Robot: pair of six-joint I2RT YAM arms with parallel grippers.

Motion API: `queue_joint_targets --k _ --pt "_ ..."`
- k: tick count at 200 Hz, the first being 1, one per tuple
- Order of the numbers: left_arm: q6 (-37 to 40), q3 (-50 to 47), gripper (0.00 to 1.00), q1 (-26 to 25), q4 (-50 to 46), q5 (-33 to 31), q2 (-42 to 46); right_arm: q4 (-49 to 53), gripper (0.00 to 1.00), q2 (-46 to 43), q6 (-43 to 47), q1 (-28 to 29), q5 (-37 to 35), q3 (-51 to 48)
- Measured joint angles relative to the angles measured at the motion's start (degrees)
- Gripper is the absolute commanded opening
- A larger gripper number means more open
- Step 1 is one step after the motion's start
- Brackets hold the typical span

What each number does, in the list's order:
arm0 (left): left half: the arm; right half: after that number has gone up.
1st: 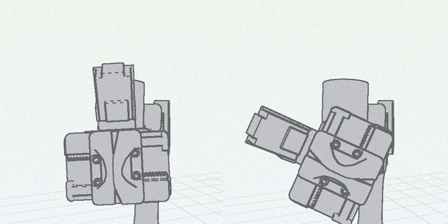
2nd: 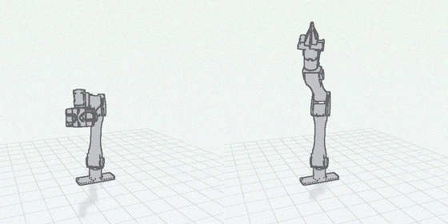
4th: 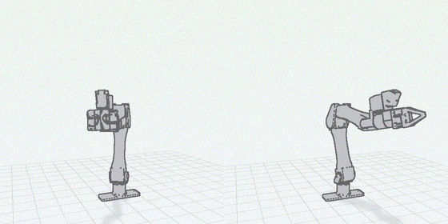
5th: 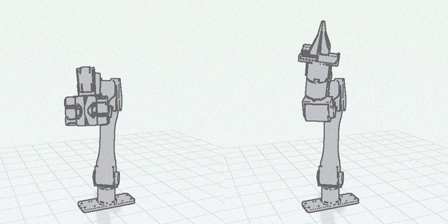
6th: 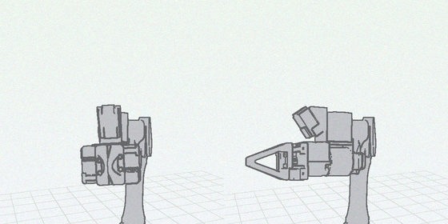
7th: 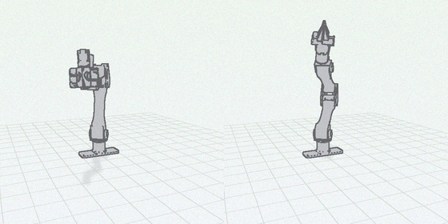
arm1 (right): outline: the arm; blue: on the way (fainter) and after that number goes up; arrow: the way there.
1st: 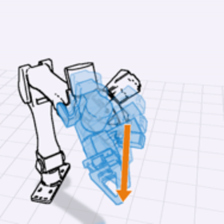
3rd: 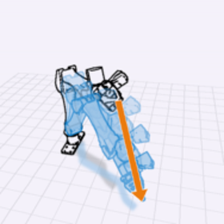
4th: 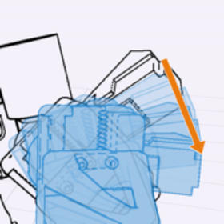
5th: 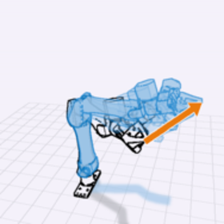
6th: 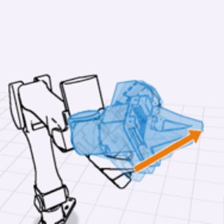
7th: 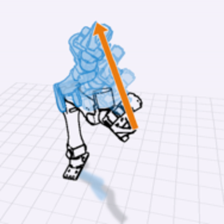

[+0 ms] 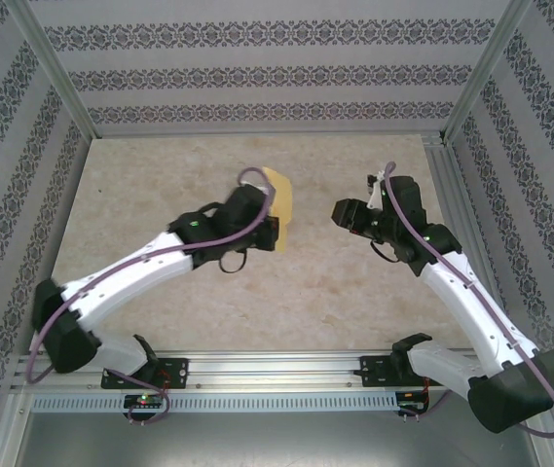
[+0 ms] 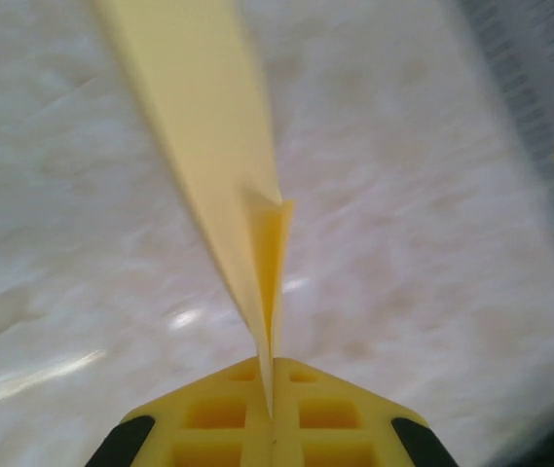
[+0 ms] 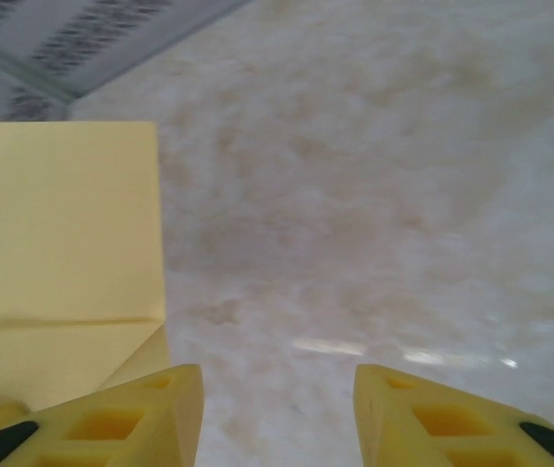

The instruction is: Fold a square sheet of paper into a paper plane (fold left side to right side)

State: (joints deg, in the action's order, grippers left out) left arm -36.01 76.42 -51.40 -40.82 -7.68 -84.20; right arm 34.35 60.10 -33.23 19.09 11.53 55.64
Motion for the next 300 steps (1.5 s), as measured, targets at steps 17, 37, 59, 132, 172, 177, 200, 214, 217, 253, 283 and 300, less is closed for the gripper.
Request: queue_joint_targets --k 17,37,59,132,172,177,200,214,217,253,283,300 --pt "0.2 6.9 0.0 -4.3 -11.0 -9.6 -10.3 2.3 0.48 -2.3 0.2 -2.1 -3.5 -3.3" --pt "-0.7 13.7 0.0 -7.7 -23.1 -18.2 -22.7 4.9 0.5 -5.0 0.3 -4.5 -6.2 -6.4" --pt "-2.0 19.0 0.0 -9.9 -32.7 -23.0 -33.0 7.8 0.51 -7.6 0.7 -7.8 -8.0 -7.6" --pt "-1.0 26.0 0.38 -10.9 -37.0 -16.2 -42.2 11.1 0.52 -11.8 2.5 -19.7 -5.1 -13.9" --pt "1.5 24.7 0.52 -10.5 -27.6 -5.4 -39.1 8.0 0.49 -10.6 2.3 -20.3 3.0 -16.9" --pt "1.8 24.0 0.54 -10.2 -26.2 -4.3 -37.8 6.9 0.48 -10.0 2.0 -20.1 4.2 -17.4" --pt "2.6 17.5 0.61 -7.4 -19.3 1.0 -28.3 1.2 0.48 -5.9 -0.3 -15.5 7.4 -19.4" --pt "2.6 11.7 0.65 -3.7 -14.7 3.6 -20.5 -2.9 0.48 -2.5 -2.6 -10.1 8.3 -19.9" --pt "2.6 10.4 0.66 -2.8 -13.6 4.2 -19.0 -3.8 0.48 -1.7 -3.1 -8.8 8.4 -20.0" --pt "0.8 -7.8 0.73 11.3 -1.4 11.2 -2.7 -14.8 0.51 9.2 -8.8 2.7 8.2 -18.9" --pt "-1.5 -19.0 0.74 18.4 5.9 18.7 0.5 -21.5 0.51 20.8 -11.3 8.5 8.2 -13.5" --pt "-2.6 -22.4 0.75 19.5 9.1 22.0 0.5 -24.7 0.51 26.7 -11.9 10.2 8.0 -9.8"
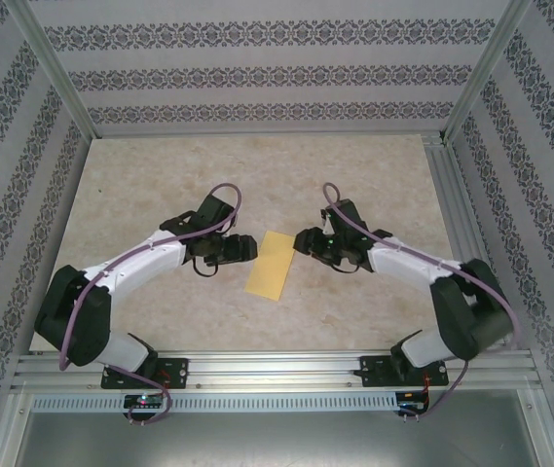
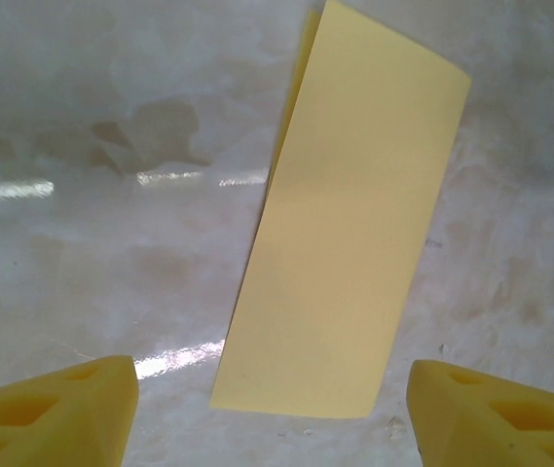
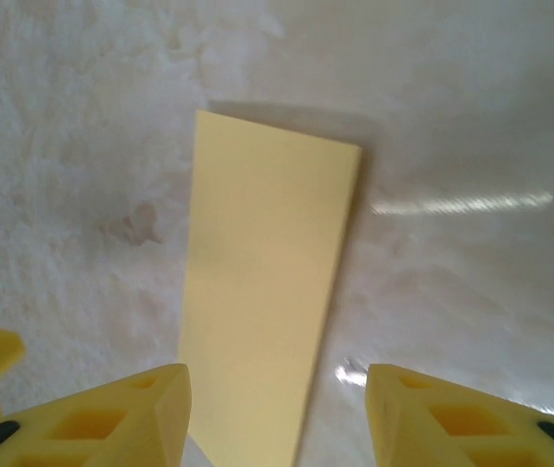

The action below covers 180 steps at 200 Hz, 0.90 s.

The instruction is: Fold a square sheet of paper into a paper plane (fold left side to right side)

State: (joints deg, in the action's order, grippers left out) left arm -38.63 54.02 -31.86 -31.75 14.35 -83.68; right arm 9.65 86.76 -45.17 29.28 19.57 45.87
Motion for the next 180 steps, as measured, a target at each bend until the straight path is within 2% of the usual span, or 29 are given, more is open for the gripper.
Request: queue_joint_targets --k 40,73,114,180 --pt "-1.6 -2.1 0.77 1.3 5.6 4.4 -0.2 -2.4 0.51 10.8 0.2 1.5 -0.4 9.2" --pt "-2.3 -2.1 0.78 1.5 8.2 5.5 -1.4 -2.5 0.5 16.9 0.6 1.5 -0.6 12.5" --pt "-2.5 -2.1 0.79 1.5 9.4 6.0 -4.1 -1.1 0.5 18.3 1.8 1.5 -1.6 12.6" --pt "-2.8 -2.1 0.71 1.5 11.1 8.4 -9.2 -0.6 0.49 20.0 4.8 1.5 -1.9 13.0"
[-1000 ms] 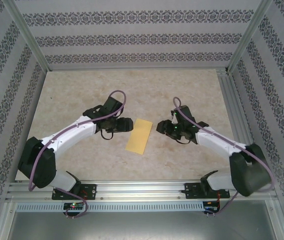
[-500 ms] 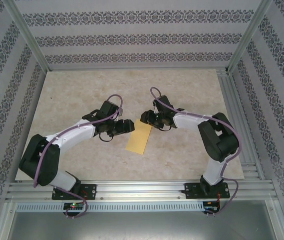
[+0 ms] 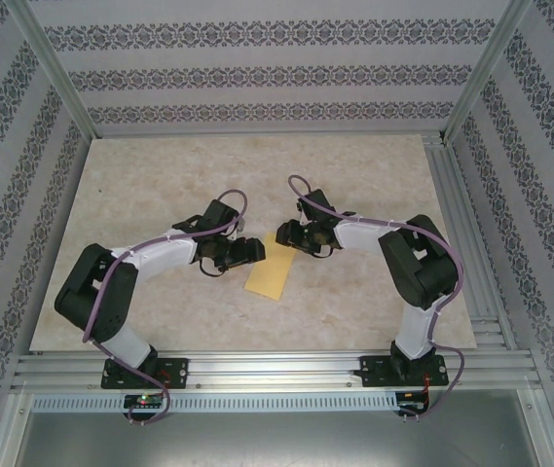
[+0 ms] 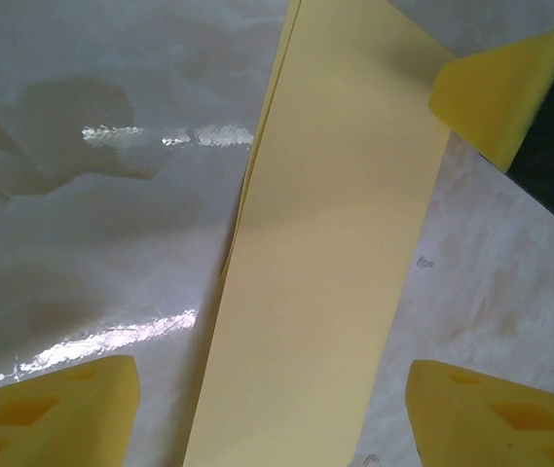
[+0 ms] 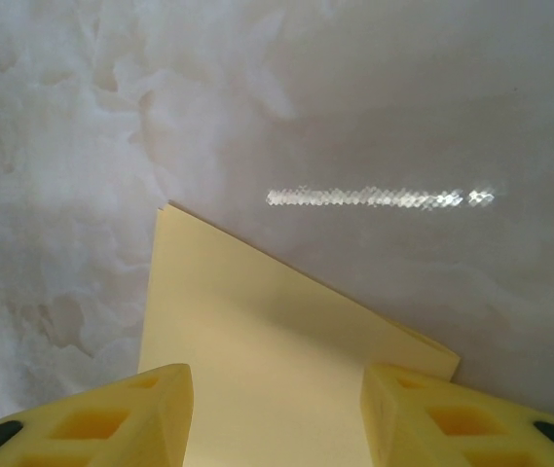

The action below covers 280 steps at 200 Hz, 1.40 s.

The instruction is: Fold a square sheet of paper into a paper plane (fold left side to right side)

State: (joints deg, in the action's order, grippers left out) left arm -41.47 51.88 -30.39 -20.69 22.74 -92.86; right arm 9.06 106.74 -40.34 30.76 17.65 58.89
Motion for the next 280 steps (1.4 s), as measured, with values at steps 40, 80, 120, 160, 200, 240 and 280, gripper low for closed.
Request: queue_joint_targets --k 40,80,120,160,200,240,280 --pt "-0.2 0.0 0.68 0.0 1.0 0.8 -1.3 0.1 0.49 0.4 1.1 0.0 0.0 0.3" --pt "-0.7 0.0 0.6 -0.1 2.2 2.0 -4.1 0.1 0.49 0.5 1.5 0.0 0.0 0.4" --pt "-0.7 0.0 0.57 -0.5 2.6 2.5 -5.2 0.1 0.48 0.5 1.5 0.0 0.0 0.4" --pt "-0.9 0.0 0.51 -0.8 3.8 3.0 -5.8 -0.1 0.48 0.6 1.4 0.0 0.1 0.4" --pt "-1.1 0.1 0.49 -1.2 4.6 3.8 -6.1 -0.5 0.48 0.7 1.4 0.0 0.3 0.4" --pt "-1.4 0.2 0.43 -1.2 4.8 3.8 -6.1 -0.5 0.48 0.7 1.5 0.0 0.3 0.4" --pt "-1.8 0.2 0.32 -1.2 4.8 3.8 -6.0 -0.5 0.48 0.7 1.5 0.0 0.3 0.4"
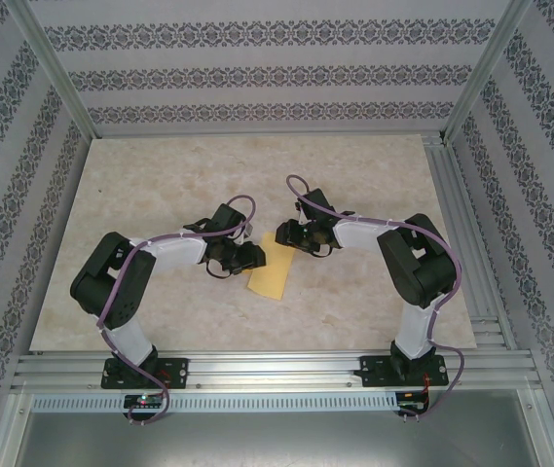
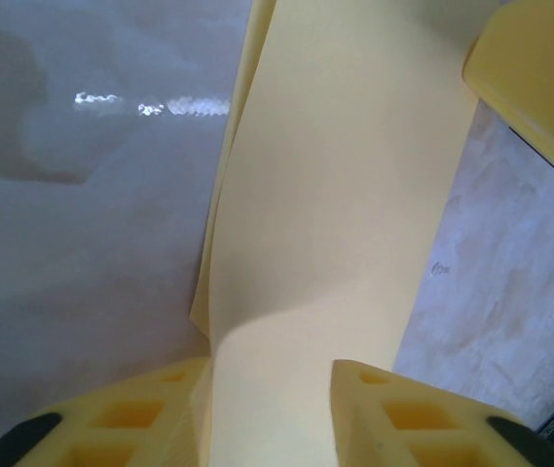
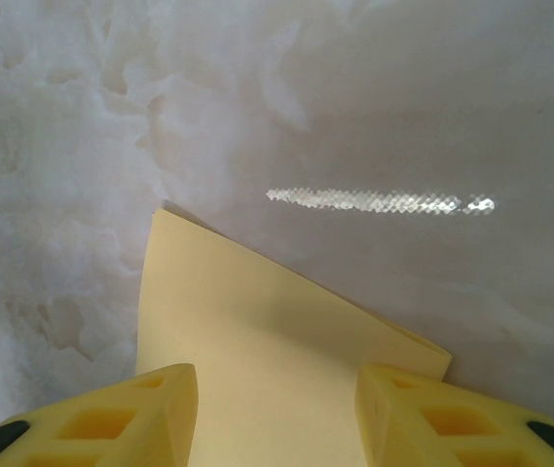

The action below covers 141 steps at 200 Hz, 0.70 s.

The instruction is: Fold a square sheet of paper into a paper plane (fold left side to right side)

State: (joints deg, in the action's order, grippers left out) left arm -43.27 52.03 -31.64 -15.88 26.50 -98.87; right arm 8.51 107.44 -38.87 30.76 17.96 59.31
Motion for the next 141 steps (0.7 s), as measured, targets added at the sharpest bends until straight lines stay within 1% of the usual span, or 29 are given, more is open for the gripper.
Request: queue_joint_targets --k 10,30,44,70,99,117,125,141 --pt "-0.2 0.0 0.26 0.0 0.0 0.0 0.1 0.0 0.48 0.0 0.0 0.0 0.0 0.0" --pt "-0.5 0.0 0.17 0.0 0.0 0.0 0.2 0.0 0.52 -0.2 0.2 0.0 0.1 0.0" --pt "-0.7 0.0 0.13 -0.1 0.0 0.0 0.4 0.1 0.54 -1.0 1.1 0.0 -0.1 -0.3" --pt "-1.0 0.0 0.1 -0.7 0.0 0.0 0.9 1.7 0.56 -6.3 3.0 -0.2 -0.5 -2.4" --pt "-2.4 0.2 0.08 -1.1 0.0 0.0 1.5 2.0 0.57 -17.4 4.5 0.5 0.0 -7.3" --pt "-3.7 0.9 0.08 -1.3 0.0 0.0 1.6 1.0 0.57 -24.0 4.5 3.4 -0.1 -12.2" --pt "-4.2 1.2 0.07 -1.4 0.0 0.0 1.6 0.3 0.57 -26.3 4.4 5.8 -0.3 -14.5" --pt "-5.2 1.6 0.06 -1.6 0.0 0.2 1.6 -1.1 0.57 -29.7 3.8 12.2 -2.1 -19.2"
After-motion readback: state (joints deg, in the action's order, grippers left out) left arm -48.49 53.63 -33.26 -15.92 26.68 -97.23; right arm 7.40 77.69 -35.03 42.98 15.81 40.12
